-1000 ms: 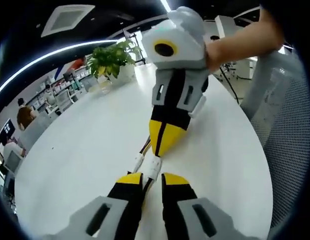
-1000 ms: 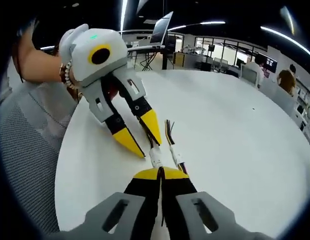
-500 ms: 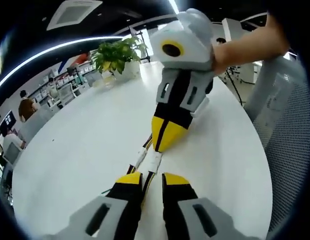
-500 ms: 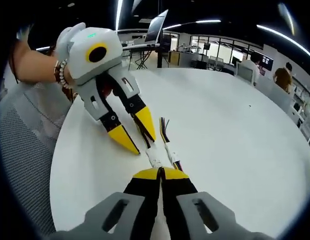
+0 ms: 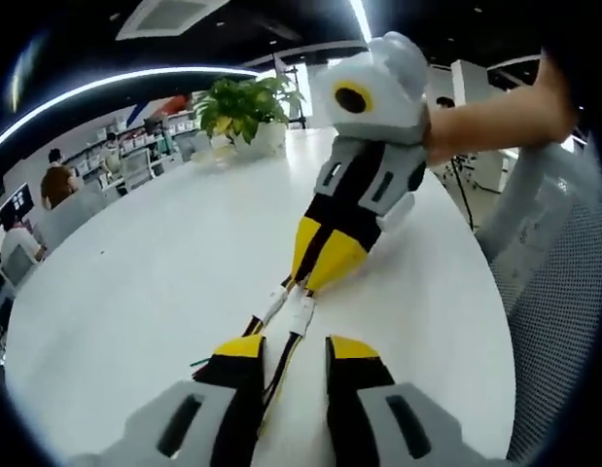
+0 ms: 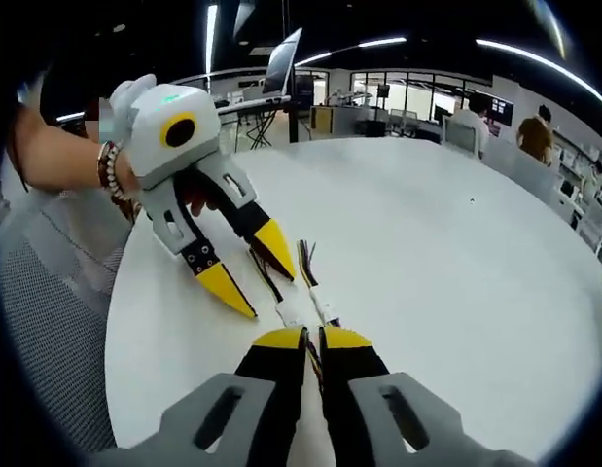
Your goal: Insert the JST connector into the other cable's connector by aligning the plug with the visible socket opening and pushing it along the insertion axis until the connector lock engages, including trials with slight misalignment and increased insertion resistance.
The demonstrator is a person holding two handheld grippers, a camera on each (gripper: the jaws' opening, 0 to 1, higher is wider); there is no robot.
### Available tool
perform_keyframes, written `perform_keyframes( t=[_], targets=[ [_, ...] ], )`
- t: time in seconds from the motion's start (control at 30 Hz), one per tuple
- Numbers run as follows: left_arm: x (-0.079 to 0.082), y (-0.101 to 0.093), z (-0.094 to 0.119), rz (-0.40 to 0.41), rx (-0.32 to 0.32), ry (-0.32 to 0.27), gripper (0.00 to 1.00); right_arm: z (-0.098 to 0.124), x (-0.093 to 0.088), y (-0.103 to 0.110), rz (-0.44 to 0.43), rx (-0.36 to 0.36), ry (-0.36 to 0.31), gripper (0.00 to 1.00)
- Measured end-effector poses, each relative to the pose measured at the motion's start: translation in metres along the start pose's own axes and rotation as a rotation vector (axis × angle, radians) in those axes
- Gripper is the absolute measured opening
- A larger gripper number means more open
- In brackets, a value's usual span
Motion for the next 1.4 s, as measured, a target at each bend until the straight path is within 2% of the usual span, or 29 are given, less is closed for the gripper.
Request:
perform_keyframes(
  t=[0.07,0.17,0.33,0.4,0.53,0.6,0.7,0.77,0.87,1.03,1.2,1.37,1.4],
  targets=[
    [0.003,0.002,0.002,0.076,0.023,-0.024,0.25,0.002,0.002,0.0,-0.016,0.004,-0.012,0.05],
    [0.007,0.003,0.004,0.088,0.034,-0.041,0.36,0.006,0.006,-0.002,-0.036,-0.002,-0.029,0.11],
    [0.01,0.001,0.008,0.115,0.047,-0.06,0.42,0.006,0.007,-0.002,-0.051,-0.015,-0.031,0.18],
    [0.012,0.0,0.008,0.188,0.053,-0.09,0.47,0.006,0.008,0.0,-0.05,-0.014,-0.031,0.22],
    [0.013,0.0,0.008,0.323,0.075,-0.103,0.66,0.01,0.018,0.002,-0.06,-0.018,-0.066,0.25],
    [0.017,-0.001,0.007,0.321,0.072,-0.115,0.75,0.013,0.026,0.002,-0.084,-0.019,-0.102,0.26],
    [0.026,-0.001,0.01,0.325,0.089,-0.153,0.77,0.014,0.034,0.0,-0.105,-0.037,-0.121,0.36],
    [0.032,-0.003,0.011,0.371,0.087,-0.193,0.8,0.014,0.035,0.0,-0.117,-0.046,-0.114,0.44],
    [0.033,-0.004,0.013,0.36,0.105,-0.19,0.83,0.016,0.036,-0.005,-0.106,-0.086,-0.106,0.52],
    [0.031,-0.001,0.016,0.37,0.138,-0.181,0.91,0.017,0.033,-0.008,-0.143,-0.126,-0.073,0.64],
    [0.03,0.003,0.021,0.391,0.159,-0.182,0.94,0.018,0.034,-0.013,-0.169,-0.167,-0.081,0.72],
    [0.027,0.009,0.027,0.411,0.193,-0.183,0.95,0.024,0.031,-0.031,-0.251,-0.314,-0.081,0.98],
    [0.026,0.01,0.028,0.413,0.195,-0.183,0.95,0.024,0.03,-0.033,-0.261,-0.325,-0.076,0.99]
  ],
)
Point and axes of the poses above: the point that each gripper's makers call its tool centre point, and the gripper's own axes: z roughly backward along the fingers, y roughly to its left, x roughly out of its top, the point moved 6 cm from there along z, roughly backward along the fingers, and after that the axes turned 5 degrees about -x, right-handed, at the moved point
